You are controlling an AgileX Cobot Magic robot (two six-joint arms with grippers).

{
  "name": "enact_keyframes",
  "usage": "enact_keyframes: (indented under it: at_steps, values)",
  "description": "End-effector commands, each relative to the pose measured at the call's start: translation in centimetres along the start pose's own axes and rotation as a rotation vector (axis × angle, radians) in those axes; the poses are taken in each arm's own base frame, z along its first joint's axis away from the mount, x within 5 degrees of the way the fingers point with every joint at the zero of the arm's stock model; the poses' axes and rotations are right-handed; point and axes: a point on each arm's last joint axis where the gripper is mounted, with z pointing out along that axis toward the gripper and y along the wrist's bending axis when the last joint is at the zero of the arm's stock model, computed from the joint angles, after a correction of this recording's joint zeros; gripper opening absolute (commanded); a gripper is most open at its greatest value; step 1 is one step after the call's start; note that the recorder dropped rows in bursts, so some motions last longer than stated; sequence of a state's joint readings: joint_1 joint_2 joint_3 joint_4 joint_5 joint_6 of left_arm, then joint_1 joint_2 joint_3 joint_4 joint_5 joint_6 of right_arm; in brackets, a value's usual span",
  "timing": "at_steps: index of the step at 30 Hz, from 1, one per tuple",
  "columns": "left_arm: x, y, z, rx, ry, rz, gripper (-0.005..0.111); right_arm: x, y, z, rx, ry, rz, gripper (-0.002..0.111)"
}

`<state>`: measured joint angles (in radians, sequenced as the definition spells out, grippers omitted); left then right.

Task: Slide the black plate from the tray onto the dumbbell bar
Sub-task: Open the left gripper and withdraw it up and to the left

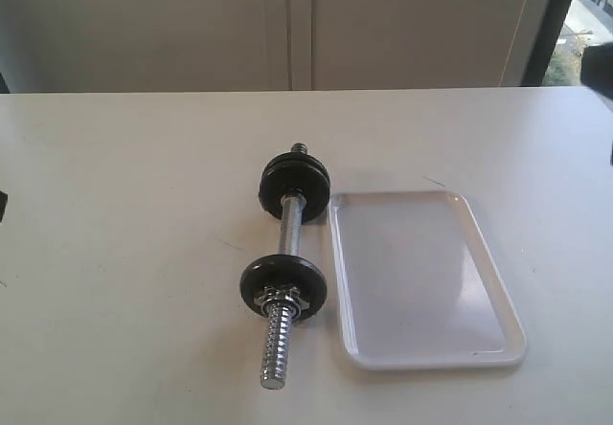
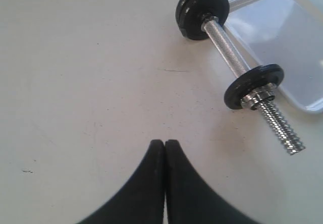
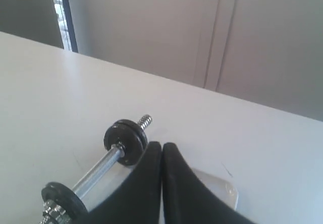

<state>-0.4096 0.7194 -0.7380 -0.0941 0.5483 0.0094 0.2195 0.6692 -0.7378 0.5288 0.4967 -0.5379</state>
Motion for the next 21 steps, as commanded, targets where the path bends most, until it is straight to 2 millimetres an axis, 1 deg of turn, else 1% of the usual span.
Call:
enact_keyframes:
  at_steps: [1, 2, 7, 21]
  values:
    - [2.2, 0.35, 0.57, -0.041, -0.033, 0.02, 0.0, 1.26, -0.1, 0.41, 0.006, 0.038, -0.004, 0.0]
    - [2.46, 0.35, 0.61, -0.042, -0.034, 0.019, 0.0, 1.28, -0.08, 0.41, 0.004, 0.04, -0.004, 0.0]
    - [2.39, 0.33, 0.21, -0.046, -0.072, 0.021, 0.0, 1.25, -0.11, 0.42, 0.007, 0.036, -0.004, 0.0]
    - [2.4, 0.32, 0.11, -0.046, -0.076, 0.022, 0.0, 1.23, -0.1, 0.37, 0.007, 0.034, -0.004, 0.0]
